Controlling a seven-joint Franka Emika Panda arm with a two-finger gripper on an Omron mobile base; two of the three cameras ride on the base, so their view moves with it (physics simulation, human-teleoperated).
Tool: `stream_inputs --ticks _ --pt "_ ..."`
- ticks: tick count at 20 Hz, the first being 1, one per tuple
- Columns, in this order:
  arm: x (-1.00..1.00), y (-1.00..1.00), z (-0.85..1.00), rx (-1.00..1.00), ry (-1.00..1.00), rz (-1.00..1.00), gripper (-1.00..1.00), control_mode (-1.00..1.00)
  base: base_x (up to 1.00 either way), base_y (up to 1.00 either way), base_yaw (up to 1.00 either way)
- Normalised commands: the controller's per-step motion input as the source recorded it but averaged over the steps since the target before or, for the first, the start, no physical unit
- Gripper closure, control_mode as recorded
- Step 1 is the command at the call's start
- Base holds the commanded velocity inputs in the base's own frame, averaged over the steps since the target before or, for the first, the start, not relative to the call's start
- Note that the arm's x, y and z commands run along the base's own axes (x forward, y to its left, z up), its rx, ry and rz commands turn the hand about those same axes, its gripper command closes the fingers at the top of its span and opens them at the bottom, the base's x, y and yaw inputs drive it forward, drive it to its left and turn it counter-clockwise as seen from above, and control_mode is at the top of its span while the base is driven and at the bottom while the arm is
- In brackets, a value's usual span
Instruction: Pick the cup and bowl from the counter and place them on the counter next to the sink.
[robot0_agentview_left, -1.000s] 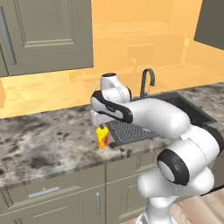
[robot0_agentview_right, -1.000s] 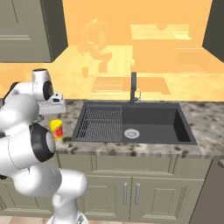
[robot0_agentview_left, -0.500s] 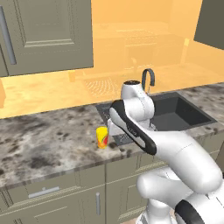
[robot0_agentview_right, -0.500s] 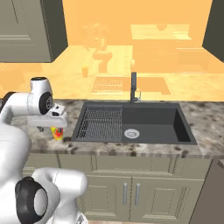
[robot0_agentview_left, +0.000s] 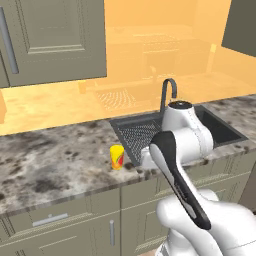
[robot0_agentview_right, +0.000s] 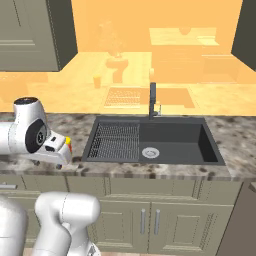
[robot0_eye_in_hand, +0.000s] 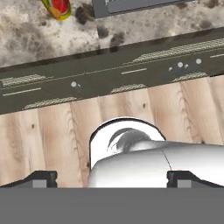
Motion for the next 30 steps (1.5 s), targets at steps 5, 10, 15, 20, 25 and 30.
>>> stream_inputs --ticks 5,10,15,20,25,30 --pt "-1.0 -0.32 0.1 0.01 -0.01 -0.03 -1.0 -1.0 0.0 0.0 0.0" --pt "-0.95 -0.24 0.04 0.0 -0.02 -0.01 -1.0 -1.0 0.0 0.0 0.0" --pt "-0.08 0.0 0.0 0.0 -0.02 -0.01 -1.0 -1.0 0.0 0.0 0.0" --pt "0.0 0.0 0.0 0.0 0.0 0.0 -1.0 -1.0 0.0 0.0 0.0" --pt "0.0 0.0 0.0 0.0 0.0 0.0 -1.0 1.0 -0.2 0.0 0.0" --pt "0.0 0.0 0.0 0.0 0.0 0.0 -1.0 1.0 -1.0 -0.19 -0.12"
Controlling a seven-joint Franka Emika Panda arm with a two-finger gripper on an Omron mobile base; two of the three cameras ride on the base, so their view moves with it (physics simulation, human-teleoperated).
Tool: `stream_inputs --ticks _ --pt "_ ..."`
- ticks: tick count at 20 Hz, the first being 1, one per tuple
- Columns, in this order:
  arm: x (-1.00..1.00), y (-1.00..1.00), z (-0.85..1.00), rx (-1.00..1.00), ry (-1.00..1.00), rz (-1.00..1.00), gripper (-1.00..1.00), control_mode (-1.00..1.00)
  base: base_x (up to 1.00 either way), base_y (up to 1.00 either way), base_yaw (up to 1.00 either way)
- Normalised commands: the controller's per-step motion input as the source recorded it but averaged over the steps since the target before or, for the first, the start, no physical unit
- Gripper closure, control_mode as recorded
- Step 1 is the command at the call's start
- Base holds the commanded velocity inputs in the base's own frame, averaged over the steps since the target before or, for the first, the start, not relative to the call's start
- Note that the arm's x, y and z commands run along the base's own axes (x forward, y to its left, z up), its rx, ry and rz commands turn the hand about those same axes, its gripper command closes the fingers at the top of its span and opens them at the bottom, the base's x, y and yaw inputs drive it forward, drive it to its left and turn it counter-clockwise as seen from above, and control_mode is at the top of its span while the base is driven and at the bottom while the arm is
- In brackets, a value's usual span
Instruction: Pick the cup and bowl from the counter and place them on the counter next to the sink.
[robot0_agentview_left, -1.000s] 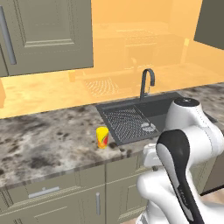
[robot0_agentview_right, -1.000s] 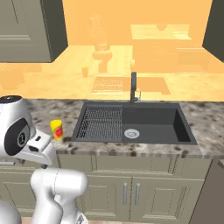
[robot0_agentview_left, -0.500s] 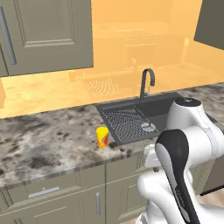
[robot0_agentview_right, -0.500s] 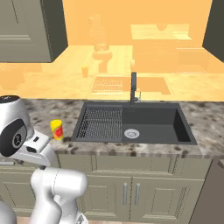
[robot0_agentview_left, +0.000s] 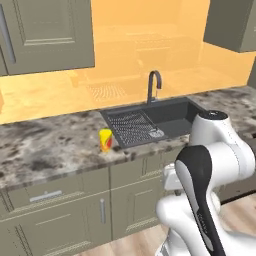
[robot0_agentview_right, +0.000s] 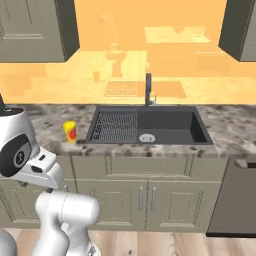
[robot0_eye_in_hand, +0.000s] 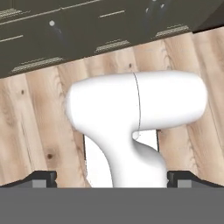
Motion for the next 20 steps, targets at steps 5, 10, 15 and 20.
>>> stream_inputs --ticks 5,10,15,20 --pt "0.0 0.0 0.0 0.0 0.0 0.0 -1.0 1.0 -1.0 -0.33 -0.2" --pt "0.0 0.0 0.0 0.0 0.0 0.0 -1.0 1.0 -0.7 -0.27 -0.37" --pt "0.0 0.0 0.0 0.0 0.0 0.0 -1.0 1.0 0.16 0.0 -0.9" --pt "0.0 0.0 0.0 0.0 0.0 0.0 -1.0 1.0 0.14 0.0 -0.92"
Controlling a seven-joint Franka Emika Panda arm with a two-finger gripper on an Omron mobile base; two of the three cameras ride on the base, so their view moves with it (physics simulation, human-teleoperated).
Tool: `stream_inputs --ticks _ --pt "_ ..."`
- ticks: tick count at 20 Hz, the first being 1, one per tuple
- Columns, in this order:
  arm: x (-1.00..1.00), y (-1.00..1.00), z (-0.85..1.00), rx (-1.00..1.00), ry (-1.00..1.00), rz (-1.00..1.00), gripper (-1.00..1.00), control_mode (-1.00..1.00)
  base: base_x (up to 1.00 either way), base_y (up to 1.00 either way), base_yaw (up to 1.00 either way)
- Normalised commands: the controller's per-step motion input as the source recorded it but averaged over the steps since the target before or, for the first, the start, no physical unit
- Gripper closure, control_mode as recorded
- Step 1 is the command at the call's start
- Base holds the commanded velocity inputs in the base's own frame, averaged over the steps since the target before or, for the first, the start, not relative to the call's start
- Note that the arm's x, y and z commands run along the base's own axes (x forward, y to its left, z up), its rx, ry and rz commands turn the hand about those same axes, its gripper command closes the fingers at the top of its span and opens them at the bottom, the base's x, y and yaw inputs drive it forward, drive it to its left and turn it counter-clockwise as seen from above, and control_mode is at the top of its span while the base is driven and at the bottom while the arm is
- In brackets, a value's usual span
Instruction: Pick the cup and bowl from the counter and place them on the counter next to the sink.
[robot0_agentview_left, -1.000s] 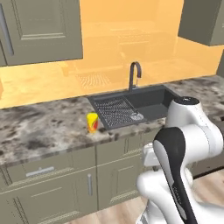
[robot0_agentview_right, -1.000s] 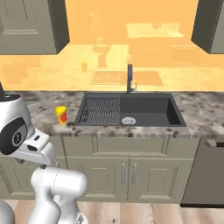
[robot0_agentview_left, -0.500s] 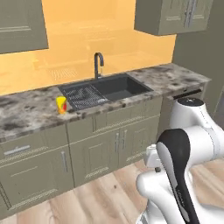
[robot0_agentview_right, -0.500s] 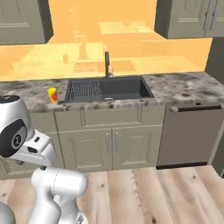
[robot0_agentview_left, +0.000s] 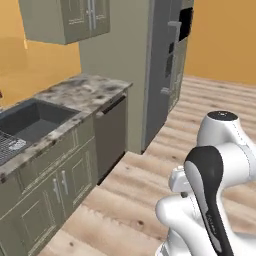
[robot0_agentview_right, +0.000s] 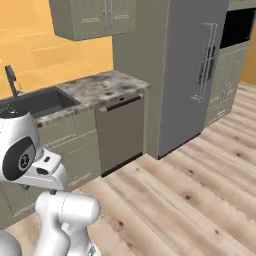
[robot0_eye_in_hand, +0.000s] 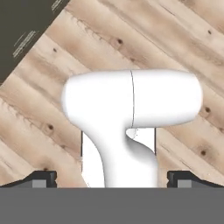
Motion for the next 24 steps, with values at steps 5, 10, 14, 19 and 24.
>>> stream_inputs --ticks 5,10,14,19,24 --pt "0.0 0.0 0.0 0.0 0.0 0.0 -1.0 1.0 0.56 0.0 -0.77" --pt "0.0 0.0 0.0 0.0 0.0 0.0 -1.0 1.0 0.56 0.11 -0.54" --pt "0.0 0.0 0.0 0.0 0.0 0.0 -1.0 1.0 0.31 -0.47 0.01" --pt "0.0 0.0 0.0 0.0 0.0 0.0 -1.0 1.0 -0.41 -0.68 0.21" --pt "0.0 0.0 0.0 0.0 0.0 0.0 -1.0 1.0 -1.0 -0.3 0.21"
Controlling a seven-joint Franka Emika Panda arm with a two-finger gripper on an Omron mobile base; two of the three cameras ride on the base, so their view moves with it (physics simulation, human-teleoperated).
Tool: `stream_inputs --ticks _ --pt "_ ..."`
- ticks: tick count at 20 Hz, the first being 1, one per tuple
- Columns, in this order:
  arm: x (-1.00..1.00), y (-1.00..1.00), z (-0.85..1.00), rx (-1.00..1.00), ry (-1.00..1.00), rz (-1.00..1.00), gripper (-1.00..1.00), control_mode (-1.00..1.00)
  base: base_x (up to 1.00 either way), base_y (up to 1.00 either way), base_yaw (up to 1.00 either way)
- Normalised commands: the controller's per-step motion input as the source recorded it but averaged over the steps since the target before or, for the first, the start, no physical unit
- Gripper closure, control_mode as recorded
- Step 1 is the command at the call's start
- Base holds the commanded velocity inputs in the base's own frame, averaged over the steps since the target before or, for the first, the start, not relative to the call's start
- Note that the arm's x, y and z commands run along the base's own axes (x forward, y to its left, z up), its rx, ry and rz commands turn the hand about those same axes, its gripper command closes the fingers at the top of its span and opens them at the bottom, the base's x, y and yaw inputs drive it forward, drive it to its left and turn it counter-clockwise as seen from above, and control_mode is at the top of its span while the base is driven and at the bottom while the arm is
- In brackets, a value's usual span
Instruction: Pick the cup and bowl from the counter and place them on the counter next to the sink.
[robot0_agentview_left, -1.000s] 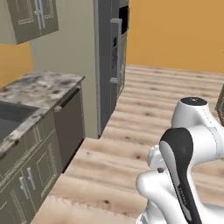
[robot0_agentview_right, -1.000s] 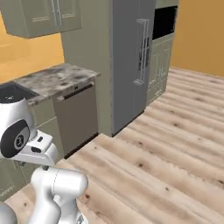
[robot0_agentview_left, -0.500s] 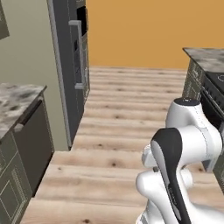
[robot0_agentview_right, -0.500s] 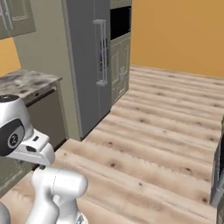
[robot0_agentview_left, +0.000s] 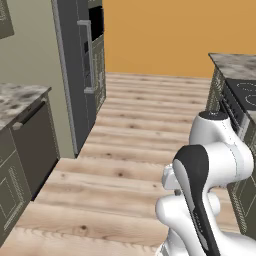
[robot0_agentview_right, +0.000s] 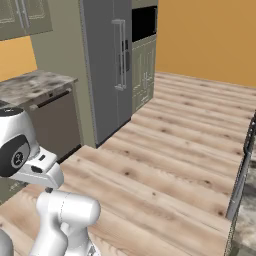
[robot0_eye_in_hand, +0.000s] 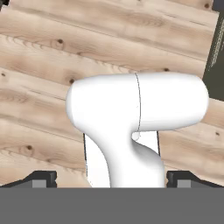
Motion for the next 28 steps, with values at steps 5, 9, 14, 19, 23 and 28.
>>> stream_inputs --ticks 5,9,14,19,23,28 --pt "0.0 0.0 0.0 0.0 0.0 0.0 -1.0 1.0 -1.0 0.15 0.13" --pt "0.0 0.0 0.0 0.0 0.0 0.0 -1.0 1.0 -0.87 -0.34 0.03" --pt "0.0 0.0 0.0 0.0 0.0 0.0 -1.0 1.0 -0.2 -1.0 0.0" --pt "0.0 0.0 0.0 0.0 0.0 0.0 -1.0 1.0 -0.23 -1.0 -0.03" --pt "0.0 0.0 0.0 0.0 0.0 0.0 -1.0 1.0 -0.42 -1.0 -0.05" --pt "0.0 0.0 0.0 0.0 0.0 0.0 -1.0 1.0 -0.32 -1.0 -0.1"
